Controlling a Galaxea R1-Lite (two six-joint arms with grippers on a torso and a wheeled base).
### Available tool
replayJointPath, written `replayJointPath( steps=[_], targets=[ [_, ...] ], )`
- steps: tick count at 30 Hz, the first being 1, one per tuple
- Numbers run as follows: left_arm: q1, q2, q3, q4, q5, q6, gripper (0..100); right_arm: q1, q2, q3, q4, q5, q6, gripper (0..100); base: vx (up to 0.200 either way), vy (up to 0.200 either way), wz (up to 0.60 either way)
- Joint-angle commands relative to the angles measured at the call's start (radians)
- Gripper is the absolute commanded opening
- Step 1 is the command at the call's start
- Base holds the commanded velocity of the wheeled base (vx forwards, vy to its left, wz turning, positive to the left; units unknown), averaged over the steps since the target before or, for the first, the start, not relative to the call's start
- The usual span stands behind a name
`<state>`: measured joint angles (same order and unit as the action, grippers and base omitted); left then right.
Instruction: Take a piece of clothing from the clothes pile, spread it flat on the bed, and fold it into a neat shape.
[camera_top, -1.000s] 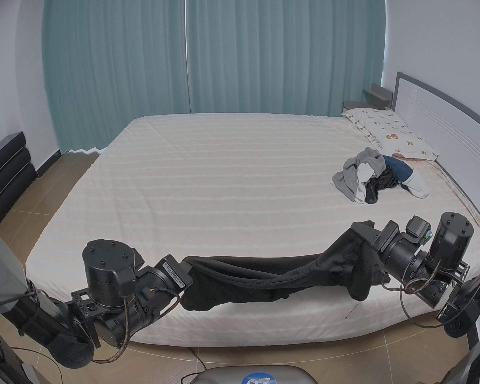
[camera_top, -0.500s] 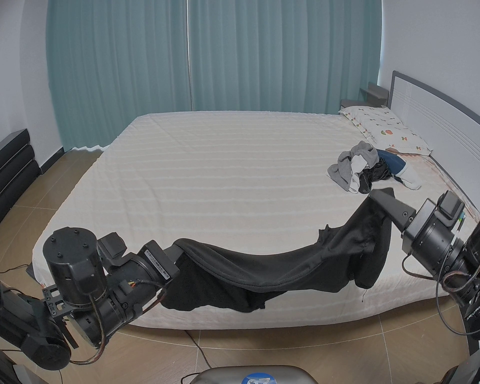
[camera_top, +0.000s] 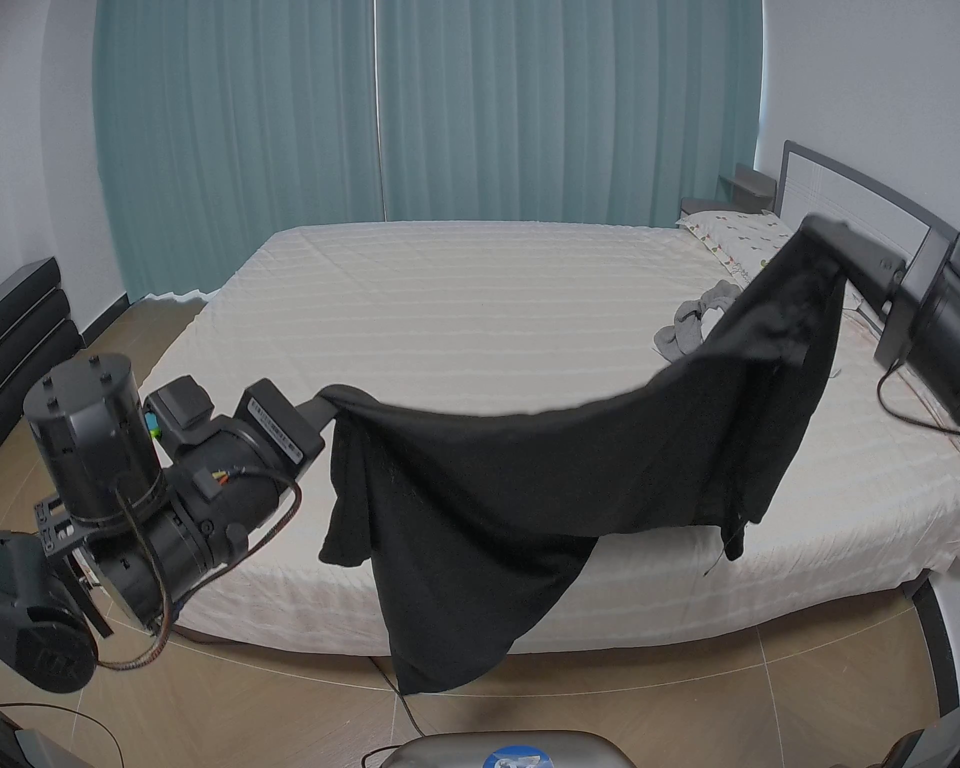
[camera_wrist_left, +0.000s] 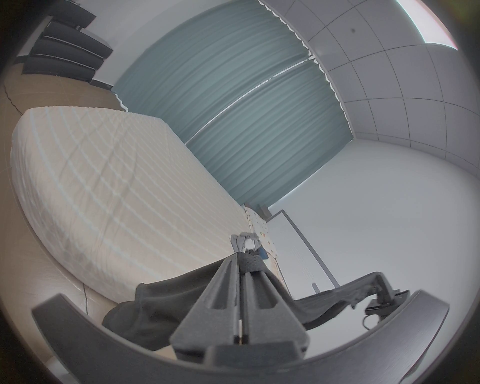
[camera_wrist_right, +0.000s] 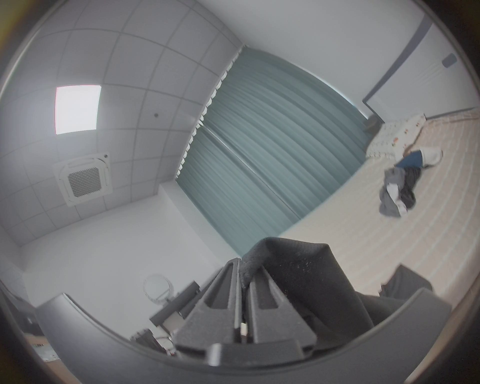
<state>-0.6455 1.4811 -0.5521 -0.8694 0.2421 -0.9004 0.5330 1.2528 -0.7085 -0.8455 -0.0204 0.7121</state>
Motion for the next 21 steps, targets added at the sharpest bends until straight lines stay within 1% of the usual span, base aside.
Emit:
replayJointPath(
  steps=[1,4,5,8,9,10,12,16,19,21],
  targets=[
    [0.09,0.05,-0.104,0.052,-0.001,0.003,0,-0.059,-0.042,-0.16,0.048,0.028,-0.005,0,0.0,0.0,0.0],
    [0.112,0.064,-0.146,0.082,-0.003,0.002,0,-0.053,-0.046,-0.203,0.131,0.03,-0.005,0,0.0,0.0,0.0],
    [0.122,0.077,-0.172,0.104,-0.01,0.002,0,-0.053,-0.035,-0.213,0.186,0.031,-0.005,0,0.0,0.0,0.0],
    [0.129,0.111,-0.219,0.138,-0.014,0.0,0,-0.082,0.016,-0.224,0.215,0.042,0.003,0,0.0,0.0,0.0],
    [0.129,0.113,-0.221,0.139,-0.014,0.0,0,-0.085,0.02,-0.226,0.214,0.043,0.004,0,0.0,0.0,0.0],
    [0.133,0.14,-0.25,0.148,-0.014,-0.005,0,-0.136,0.077,-0.232,0.21,0.056,0.004,0,0.0,0.0,0.0],
    [0.136,0.154,-0.264,0.15,-0.014,-0.005,0,-0.153,0.108,-0.233,0.198,0.056,0.006,0,0.0,0.0,0.0],
    [0.159,0.202,-0.305,0.161,-0.02,-0.003,0,-0.209,0.209,-0.249,0.118,0.057,0.004,0,0.0,0.0,0.0],
    [0.165,0.231,-0.339,0.193,-0.034,-0.005,0,-0.22,0.266,-0.252,0.066,0.062,0.001,0,0.0,0.0,0.0],
    [0.167,0.251,-0.358,0.197,-0.041,-0.005,0,-0.235,0.31,-0.25,0.028,0.062,-0.005,0,0.2,0.0,0.0]
  ],
)
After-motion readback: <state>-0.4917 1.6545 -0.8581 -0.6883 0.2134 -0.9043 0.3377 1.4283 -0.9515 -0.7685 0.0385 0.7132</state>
